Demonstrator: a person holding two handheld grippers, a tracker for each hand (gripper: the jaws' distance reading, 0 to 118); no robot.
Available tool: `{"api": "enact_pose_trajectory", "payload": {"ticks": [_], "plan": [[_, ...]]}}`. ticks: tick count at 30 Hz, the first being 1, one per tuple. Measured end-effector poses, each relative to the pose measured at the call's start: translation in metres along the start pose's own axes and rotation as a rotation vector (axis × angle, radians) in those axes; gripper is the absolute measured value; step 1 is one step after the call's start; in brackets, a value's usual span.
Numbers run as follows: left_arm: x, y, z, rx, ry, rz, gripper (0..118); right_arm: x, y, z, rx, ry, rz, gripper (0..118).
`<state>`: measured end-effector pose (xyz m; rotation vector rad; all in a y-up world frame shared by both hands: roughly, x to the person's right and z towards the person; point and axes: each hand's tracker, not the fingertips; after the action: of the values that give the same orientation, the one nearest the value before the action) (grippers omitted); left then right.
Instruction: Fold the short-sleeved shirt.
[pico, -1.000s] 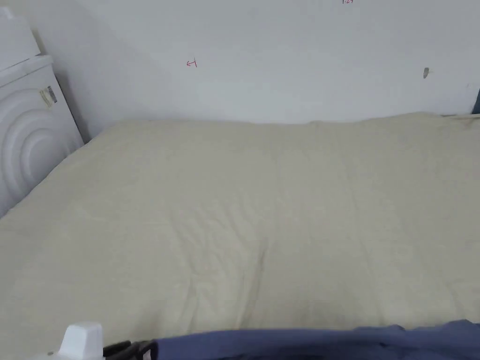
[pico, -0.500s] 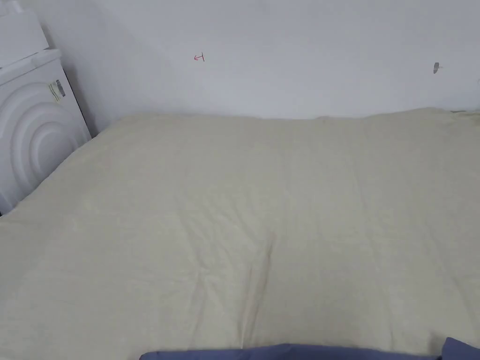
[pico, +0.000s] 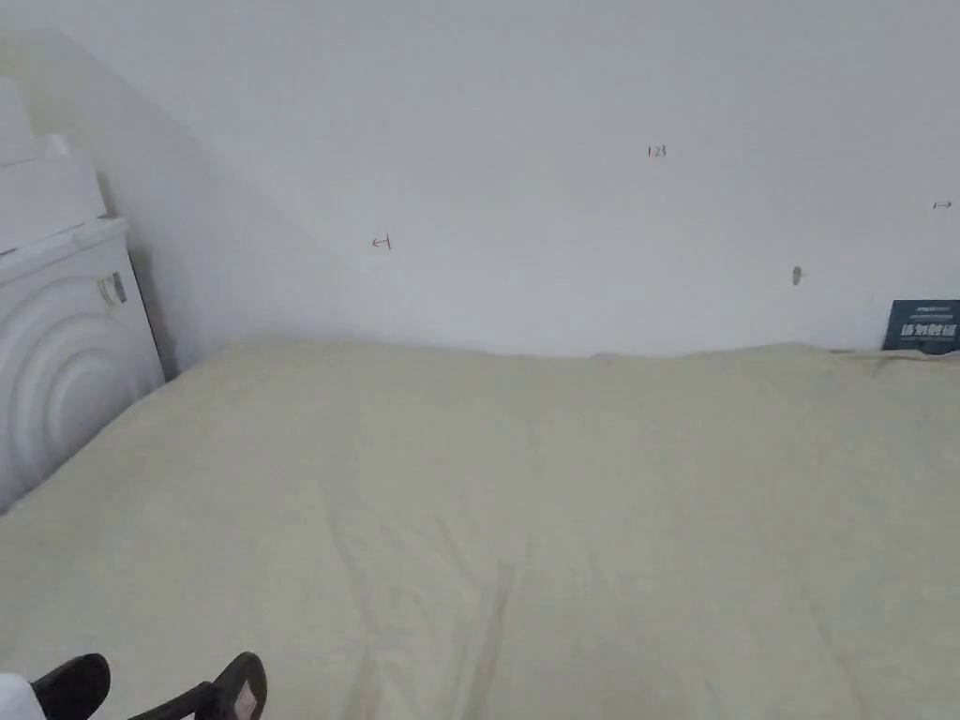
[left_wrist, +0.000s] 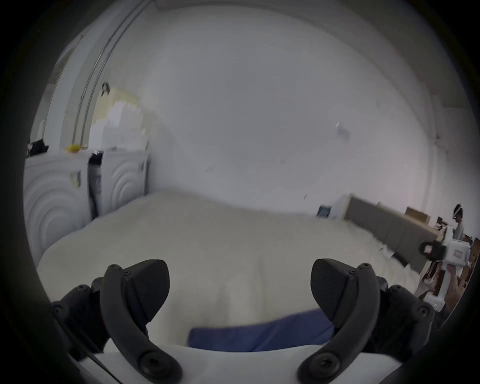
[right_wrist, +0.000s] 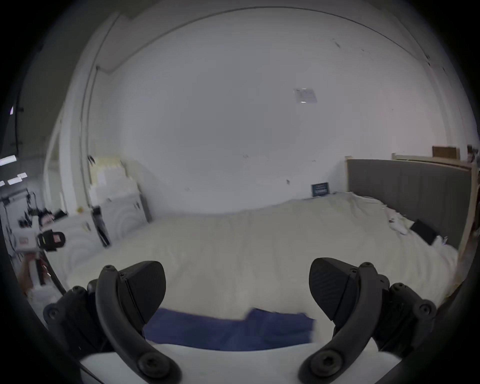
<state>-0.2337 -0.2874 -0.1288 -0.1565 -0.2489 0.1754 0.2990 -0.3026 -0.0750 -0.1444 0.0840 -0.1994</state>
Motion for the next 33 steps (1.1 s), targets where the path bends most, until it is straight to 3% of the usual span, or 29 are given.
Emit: {"api": "enact_pose_trajectory", "payload": {"ticks": [4, 8, 10, 11, 14, 17, 18, 27, 30, 33], "plan": [[0.031, 0.011, 0.0, 0.055, -0.063, 0.016, 112, -0.025, 0.004, -0.011, 0.034, 0.033, -0.004, 112], [0.046, 0.006, -0.001, 0.055, -0.09, 0.021, 112, -0.044, -0.009, -0.017, 0.025, -0.009, 0.085, 112], [0.051, -0.001, 0.002, 0.062, -0.097, 0.011, 107, -0.05, -0.015, -0.018, 0.02, -0.009, 0.088, 107], [0.054, -0.006, 0.003, 0.066, -0.084, 0.006, 99, -0.053, -0.02, -0.018, 0.024, -0.006, 0.087, 99], [0.056, -0.016, 0.0, 0.022, -0.053, -0.013, 43, -0.057, -0.033, -0.021, -0.015, -0.008, 0.089, 43], [0.05, -0.027, 0.0, -0.046, -0.09, 0.0, 16, -0.061, -0.047, -0.026, -0.064, -0.021, 0.096, 16], [0.05, -0.031, -0.002, -0.047, -0.068, 0.005, 0, -0.06, -0.052, -0.026, -0.074, -0.016, 0.096, 0], [0.005, -0.056, -0.012, -0.214, 0.001, 0.033, 0, -0.057, -0.064, -0.028, -0.141, 0.001, 0.061, 0], [-0.036, -0.071, -0.029, -0.301, -0.001, 0.124, 0, -0.051, -0.067, -0.029, -0.157, 0.008, 0.042, 0], [-0.091, -0.095, -0.055, -0.417, -0.059, 0.335, 0, -0.047, -0.074, -0.032, -0.189, 0.014, 0.0, 0]]}}
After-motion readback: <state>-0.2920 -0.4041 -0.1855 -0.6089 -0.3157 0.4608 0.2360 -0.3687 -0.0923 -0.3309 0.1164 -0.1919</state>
